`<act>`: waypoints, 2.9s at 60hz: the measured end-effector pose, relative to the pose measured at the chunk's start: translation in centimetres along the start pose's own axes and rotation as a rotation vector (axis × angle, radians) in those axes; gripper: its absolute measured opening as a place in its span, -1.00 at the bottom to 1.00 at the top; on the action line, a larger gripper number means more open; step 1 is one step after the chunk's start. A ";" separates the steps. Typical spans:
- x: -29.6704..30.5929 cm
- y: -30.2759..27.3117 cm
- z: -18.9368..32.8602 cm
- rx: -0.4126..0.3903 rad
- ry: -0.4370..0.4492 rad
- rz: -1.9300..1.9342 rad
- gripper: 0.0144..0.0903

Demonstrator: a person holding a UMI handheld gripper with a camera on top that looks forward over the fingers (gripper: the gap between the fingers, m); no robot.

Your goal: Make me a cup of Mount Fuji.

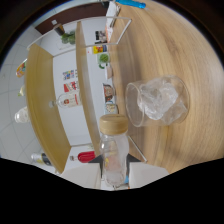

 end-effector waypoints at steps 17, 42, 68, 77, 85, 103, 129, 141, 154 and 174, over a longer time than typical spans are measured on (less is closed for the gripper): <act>-4.2 1.0 -1.5 0.034 0.024 -0.587 -0.40; 2.0 0.5 0.4 0.023 0.327 -1.542 -0.40; 7.3 1.1 1.0 -0.078 0.411 -1.655 -0.35; 7.5 1.4 -0.1 -0.060 0.392 -1.649 -0.30; 7.7 1.8 -0.6 -0.097 0.393 -1.639 -0.05; 0.3 1.9 -4.9 -0.051 0.366 -1.651 0.90; -7.1 -5.2 -13.3 0.023 0.477 -1.638 0.90; -19.6 -6.2 -10.5 0.141 0.327 -1.668 0.89; -28.4 -6.3 -4.4 0.221 0.193 -1.688 0.86; -30.0 -8.3 3.8 0.211 0.245 -1.639 0.45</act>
